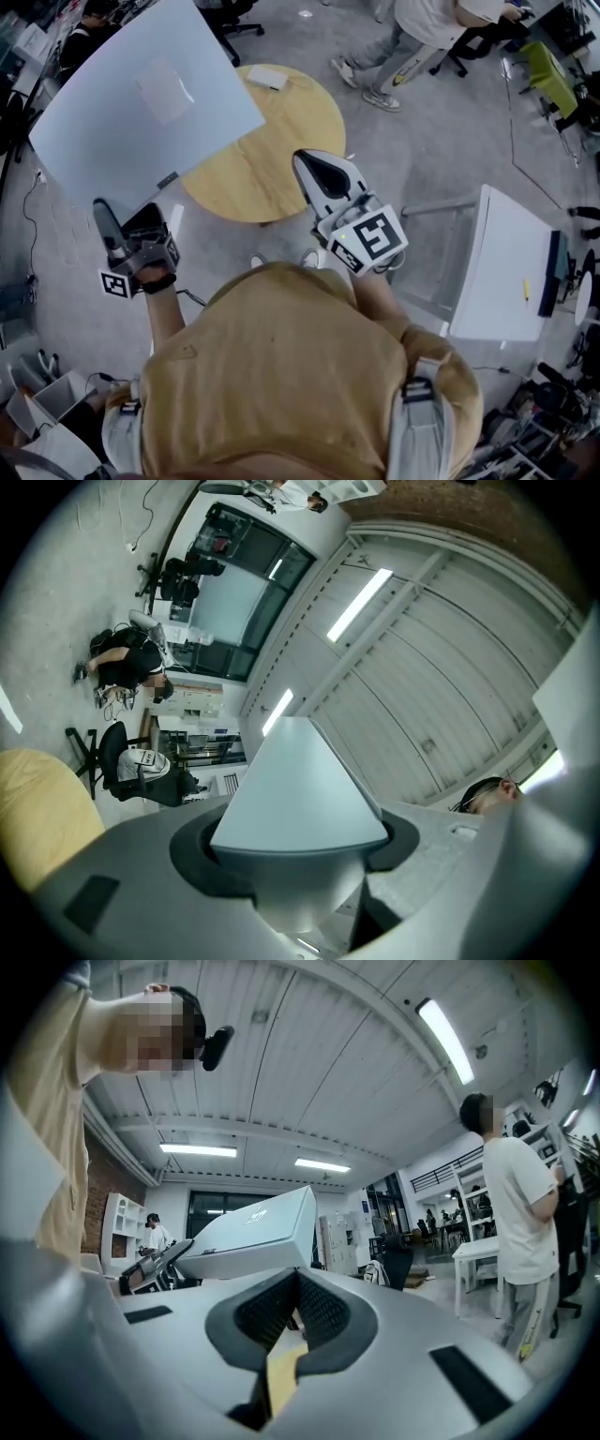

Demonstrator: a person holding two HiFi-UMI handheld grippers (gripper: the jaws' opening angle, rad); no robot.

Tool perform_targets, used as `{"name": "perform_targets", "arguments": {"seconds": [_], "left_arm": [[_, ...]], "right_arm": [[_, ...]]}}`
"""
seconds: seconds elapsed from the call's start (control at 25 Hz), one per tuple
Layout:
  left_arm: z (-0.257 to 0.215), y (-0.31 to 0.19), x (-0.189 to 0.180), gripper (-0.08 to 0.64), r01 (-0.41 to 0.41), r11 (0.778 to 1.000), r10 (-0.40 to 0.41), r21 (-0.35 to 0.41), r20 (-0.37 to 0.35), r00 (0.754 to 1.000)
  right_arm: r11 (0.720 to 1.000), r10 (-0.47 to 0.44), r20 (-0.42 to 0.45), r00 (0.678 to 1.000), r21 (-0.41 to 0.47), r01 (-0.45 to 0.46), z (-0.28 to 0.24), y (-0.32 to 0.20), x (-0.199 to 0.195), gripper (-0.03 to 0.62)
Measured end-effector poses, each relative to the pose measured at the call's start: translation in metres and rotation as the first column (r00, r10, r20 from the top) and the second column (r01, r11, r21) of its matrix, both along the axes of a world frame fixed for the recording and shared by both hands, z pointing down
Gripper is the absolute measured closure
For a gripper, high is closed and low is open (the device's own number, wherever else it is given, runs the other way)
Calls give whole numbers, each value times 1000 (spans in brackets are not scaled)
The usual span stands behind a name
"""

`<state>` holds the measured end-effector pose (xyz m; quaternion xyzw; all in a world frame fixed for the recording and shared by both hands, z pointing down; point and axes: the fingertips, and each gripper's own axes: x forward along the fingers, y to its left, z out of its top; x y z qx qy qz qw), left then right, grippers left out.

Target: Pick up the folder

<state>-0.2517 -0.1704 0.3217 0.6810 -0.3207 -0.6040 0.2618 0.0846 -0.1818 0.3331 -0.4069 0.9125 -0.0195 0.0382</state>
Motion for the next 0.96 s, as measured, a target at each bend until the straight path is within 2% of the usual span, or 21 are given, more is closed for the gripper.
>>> {"name": "perform_targets", "arguments": {"seconds": [0.56,0.96], "left_arm": [[-1,0,17,287,-13,1000,13,-20,-8,1000],[-5,-5,33,287,-48,999,48,-12,-15,999]], "right_arm": [[998,-24,19,1000,65,23,-29,-1,5,592],[997,-20,-5,1000,75,20,-33,3,16,592]]}}
